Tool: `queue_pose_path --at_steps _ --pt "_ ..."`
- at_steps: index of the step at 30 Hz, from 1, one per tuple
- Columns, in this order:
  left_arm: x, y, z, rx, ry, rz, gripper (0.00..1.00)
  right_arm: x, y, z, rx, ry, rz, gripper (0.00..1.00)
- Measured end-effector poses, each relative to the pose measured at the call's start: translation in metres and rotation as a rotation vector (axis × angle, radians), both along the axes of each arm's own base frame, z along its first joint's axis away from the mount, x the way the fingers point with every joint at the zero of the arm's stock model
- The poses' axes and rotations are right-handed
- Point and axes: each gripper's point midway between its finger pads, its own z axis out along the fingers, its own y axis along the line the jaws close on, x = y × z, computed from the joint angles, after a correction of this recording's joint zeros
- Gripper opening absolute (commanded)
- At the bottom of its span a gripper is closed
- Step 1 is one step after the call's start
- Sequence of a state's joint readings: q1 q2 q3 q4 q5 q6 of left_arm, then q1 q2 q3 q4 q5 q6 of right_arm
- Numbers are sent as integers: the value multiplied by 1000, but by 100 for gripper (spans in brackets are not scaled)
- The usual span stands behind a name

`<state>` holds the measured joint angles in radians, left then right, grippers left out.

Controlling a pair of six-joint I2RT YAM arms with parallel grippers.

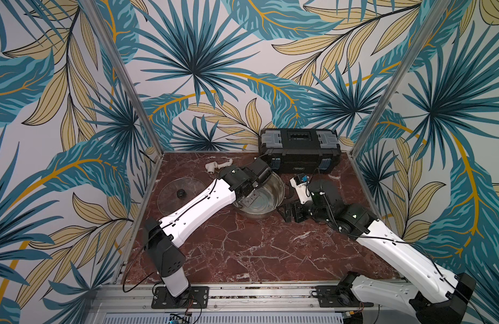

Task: Stir the soup with a spoon
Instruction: Stir the soup in the pan with a stick.

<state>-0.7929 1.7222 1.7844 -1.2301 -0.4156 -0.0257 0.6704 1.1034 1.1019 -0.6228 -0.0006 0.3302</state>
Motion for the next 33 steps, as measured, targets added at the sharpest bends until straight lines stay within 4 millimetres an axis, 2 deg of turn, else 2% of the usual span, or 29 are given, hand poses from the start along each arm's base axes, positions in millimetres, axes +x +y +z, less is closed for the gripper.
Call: queue_pose_path --at_steps 4,11,16,20,26,33 --pt "6 -19 5 -51 -40 -29 0 -1 -1 0 0 -2 -1 99" --pt "-5 -63 12 -202 -19 -125 0 -1 -2 1 1 -5 -2 100" --pt "-17 -74 14 -274 28 -153 0 -1 -2 1 1 -6 -3 100" --pt "-27 -66 24 -297 38 -144 0 -1 -2 1 1 -6 -2 100" --pt "-43 -33 31 -235 41 -98 0 -1 -2 1 2 -6 -2 100" --pt "-38 -1 29 -118 14 -37 0 -1 -2 1 2 -6 -2 100"
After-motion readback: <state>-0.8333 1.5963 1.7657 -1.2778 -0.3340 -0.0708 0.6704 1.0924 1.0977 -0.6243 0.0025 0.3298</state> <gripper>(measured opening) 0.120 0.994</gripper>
